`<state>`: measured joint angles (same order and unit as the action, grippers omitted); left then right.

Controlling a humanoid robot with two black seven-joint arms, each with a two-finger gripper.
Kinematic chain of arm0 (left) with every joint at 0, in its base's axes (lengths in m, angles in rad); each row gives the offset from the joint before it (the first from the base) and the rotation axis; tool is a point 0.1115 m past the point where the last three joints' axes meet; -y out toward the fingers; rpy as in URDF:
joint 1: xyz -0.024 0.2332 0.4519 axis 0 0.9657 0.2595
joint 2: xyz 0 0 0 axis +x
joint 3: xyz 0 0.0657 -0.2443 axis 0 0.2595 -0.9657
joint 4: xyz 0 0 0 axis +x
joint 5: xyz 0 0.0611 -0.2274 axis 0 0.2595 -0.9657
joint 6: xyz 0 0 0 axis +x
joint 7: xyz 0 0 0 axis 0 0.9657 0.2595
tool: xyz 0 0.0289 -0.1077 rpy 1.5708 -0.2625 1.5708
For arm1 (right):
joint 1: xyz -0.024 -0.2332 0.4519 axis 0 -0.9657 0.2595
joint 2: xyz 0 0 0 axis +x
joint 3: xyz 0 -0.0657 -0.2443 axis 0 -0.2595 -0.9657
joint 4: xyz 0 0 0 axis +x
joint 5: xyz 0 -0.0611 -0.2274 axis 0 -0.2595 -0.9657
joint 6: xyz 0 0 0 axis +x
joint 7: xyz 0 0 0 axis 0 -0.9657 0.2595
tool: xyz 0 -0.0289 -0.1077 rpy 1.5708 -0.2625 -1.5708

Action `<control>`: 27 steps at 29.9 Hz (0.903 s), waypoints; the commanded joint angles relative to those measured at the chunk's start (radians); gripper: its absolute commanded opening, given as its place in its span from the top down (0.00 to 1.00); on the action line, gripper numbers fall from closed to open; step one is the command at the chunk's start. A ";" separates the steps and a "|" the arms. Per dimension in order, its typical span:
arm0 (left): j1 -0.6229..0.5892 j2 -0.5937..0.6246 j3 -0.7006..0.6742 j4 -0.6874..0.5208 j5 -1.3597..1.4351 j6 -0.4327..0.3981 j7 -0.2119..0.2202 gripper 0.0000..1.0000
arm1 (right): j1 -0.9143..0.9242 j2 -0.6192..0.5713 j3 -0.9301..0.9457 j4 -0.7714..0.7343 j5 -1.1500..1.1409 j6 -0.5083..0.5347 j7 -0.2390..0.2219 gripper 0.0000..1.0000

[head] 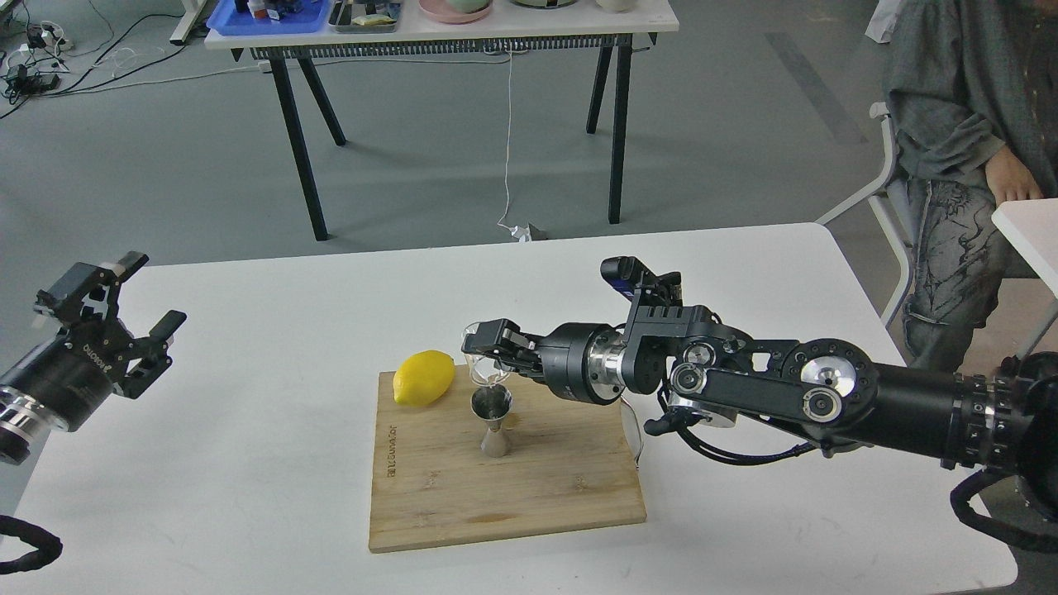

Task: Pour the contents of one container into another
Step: 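Tilt the glass with the right gripper to pour into the jigger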

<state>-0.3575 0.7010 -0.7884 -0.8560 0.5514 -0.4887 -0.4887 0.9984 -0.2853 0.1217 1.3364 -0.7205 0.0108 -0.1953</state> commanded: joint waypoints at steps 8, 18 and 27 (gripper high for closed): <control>0.000 0.000 0.000 0.000 -0.001 0.000 0.000 0.04 | 0.022 0.000 -0.022 -0.003 -0.056 0.000 0.034 0.61; 0.000 0.000 0.000 0.000 -0.001 0.000 0.000 0.04 | 0.045 -0.015 -0.046 -0.002 -0.069 0.000 0.068 0.61; 0.000 0.000 0.000 0.000 -0.001 0.000 0.000 0.04 | 0.049 -0.031 -0.054 0.001 -0.071 0.002 0.092 0.60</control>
<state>-0.3574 0.7010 -0.7884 -0.8560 0.5507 -0.4887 -0.4887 1.0463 -0.3150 0.0738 1.3375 -0.7914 0.0107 -0.1066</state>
